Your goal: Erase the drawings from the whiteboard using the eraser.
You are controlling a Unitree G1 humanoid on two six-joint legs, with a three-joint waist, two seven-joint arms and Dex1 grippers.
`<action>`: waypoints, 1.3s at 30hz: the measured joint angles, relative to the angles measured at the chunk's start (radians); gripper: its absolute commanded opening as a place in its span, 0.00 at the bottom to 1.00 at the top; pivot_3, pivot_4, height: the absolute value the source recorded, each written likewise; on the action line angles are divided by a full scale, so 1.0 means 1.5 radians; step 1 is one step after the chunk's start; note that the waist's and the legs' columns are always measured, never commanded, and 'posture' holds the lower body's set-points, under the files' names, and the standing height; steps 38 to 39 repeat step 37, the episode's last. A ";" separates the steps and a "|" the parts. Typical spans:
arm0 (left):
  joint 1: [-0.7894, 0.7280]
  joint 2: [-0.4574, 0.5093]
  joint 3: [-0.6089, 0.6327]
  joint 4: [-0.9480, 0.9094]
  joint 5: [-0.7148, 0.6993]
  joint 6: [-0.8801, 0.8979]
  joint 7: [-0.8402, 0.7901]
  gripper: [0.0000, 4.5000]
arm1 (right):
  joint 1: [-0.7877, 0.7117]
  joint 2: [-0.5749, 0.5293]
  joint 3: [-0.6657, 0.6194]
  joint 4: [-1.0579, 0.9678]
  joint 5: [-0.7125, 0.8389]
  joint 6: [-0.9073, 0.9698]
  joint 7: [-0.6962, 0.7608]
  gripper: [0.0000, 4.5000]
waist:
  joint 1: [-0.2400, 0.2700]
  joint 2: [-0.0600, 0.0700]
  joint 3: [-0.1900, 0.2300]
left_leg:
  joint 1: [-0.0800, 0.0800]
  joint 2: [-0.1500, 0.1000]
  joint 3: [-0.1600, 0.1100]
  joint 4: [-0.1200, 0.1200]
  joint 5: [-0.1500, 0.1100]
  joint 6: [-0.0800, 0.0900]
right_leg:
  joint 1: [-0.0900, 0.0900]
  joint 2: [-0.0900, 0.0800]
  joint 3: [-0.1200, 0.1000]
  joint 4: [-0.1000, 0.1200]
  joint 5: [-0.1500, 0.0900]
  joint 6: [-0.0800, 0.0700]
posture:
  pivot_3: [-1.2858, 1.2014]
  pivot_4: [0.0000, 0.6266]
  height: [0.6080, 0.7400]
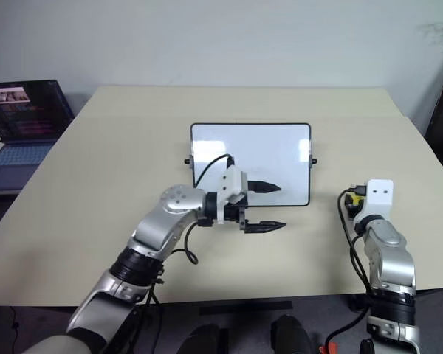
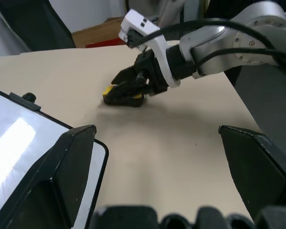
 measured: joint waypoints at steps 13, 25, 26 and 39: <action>0.062 0.015 0.066 -0.028 -0.002 0.003 0.085 1.00 | -0.008 0.033 -0.020 -0.141 0.076 -0.074 -0.018 1.00 | 0.000 0.001 0.000 | 0.000 0.000 0.000 0.000 0.000 0.000 | 0.000 0.000 0.000 0.000 0.000 0.000 | 0.52 0.24 1.00; 0.312 0.038 0.283 -0.238 0.024 0.043 0.356 1.00 | 0.308 0.006 0.152 -0.354 0.050 -0.187 0.105 1.00 | 0.001 0.001 0.000 | 0.001 0.000 -0.001 0.000 0.000 0.000 | 0.001 -0.004 -0.001 -0.001 0.000 0.001 | 0.52 0.24 1.00; 0.341 0.032 0.290 -0.258 0.033 0.041 0.379 1.00 | 0.310 0.006 0.152 -0.344 0.050 -0.206 0.114 1.00 | 0.000 0.001 0.000 | 0.001 0.000 -0.001 0.000 0.000 0.000 | 0.001 -0.004 -0.001 -0.001 0.000 0.001 | 0.52 0.24 1.00; 0.510 -0.066 0.354 -0.307 0.102 0.059 0.593 1.00 | 0.245 0.051 0.149 -0.197 0.067 -0.283 0.107 1.00 | 0.006 0.000 0.000 | 0.001 -0.001 -0.002 0.000 0.000 0.000 | 0.002 -0.004 -0.002 -0.001 0.000 0.001 | 0.52 0.24 1.00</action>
